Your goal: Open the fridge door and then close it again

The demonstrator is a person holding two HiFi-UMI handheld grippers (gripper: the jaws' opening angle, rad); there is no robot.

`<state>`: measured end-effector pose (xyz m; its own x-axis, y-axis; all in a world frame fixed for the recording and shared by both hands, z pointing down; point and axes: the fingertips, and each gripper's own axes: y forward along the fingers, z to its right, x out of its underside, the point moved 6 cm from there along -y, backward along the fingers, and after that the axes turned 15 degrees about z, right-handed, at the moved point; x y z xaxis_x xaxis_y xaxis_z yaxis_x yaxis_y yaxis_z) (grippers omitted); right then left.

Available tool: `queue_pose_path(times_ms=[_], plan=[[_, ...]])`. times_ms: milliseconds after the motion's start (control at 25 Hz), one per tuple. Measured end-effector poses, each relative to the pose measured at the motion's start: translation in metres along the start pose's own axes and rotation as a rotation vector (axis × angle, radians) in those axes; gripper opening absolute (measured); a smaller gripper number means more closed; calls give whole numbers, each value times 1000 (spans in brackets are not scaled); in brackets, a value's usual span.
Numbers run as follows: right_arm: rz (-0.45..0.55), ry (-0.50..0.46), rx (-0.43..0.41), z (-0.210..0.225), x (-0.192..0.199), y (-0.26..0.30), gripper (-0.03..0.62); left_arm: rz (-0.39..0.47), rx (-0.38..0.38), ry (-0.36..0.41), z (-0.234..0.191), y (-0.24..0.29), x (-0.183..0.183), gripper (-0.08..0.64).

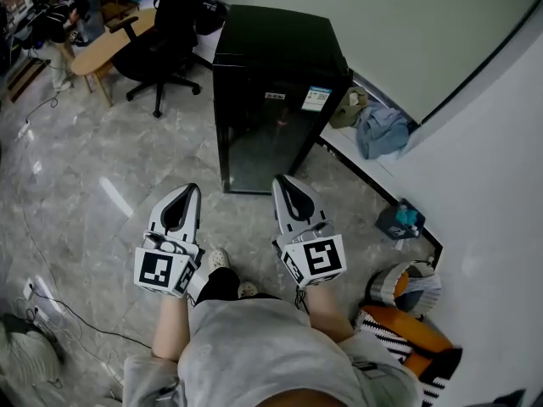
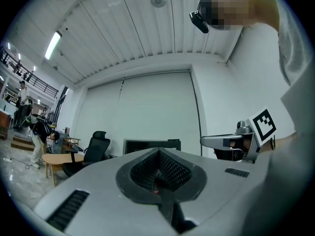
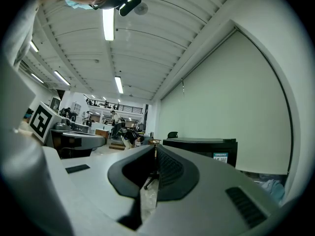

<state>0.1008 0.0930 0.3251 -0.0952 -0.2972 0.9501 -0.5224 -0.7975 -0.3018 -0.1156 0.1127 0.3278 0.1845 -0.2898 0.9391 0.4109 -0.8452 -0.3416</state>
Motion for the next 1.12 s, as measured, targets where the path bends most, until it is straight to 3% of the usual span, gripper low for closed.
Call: queue_pose_path(times_ms=[400, 800, 1120], plan=[[6, -23, 58, 19, 19, 71, 25, -12, 74, -35, -56, 67, 18, 15], [-17, -32, 172, 34, 55, 118, 25, -44, 136, -28, -118, 116, 52, 15], [-96, -36, 213, 59, 87, 134, 25, -136, 146, -42, -131, 142, 93, 15]])
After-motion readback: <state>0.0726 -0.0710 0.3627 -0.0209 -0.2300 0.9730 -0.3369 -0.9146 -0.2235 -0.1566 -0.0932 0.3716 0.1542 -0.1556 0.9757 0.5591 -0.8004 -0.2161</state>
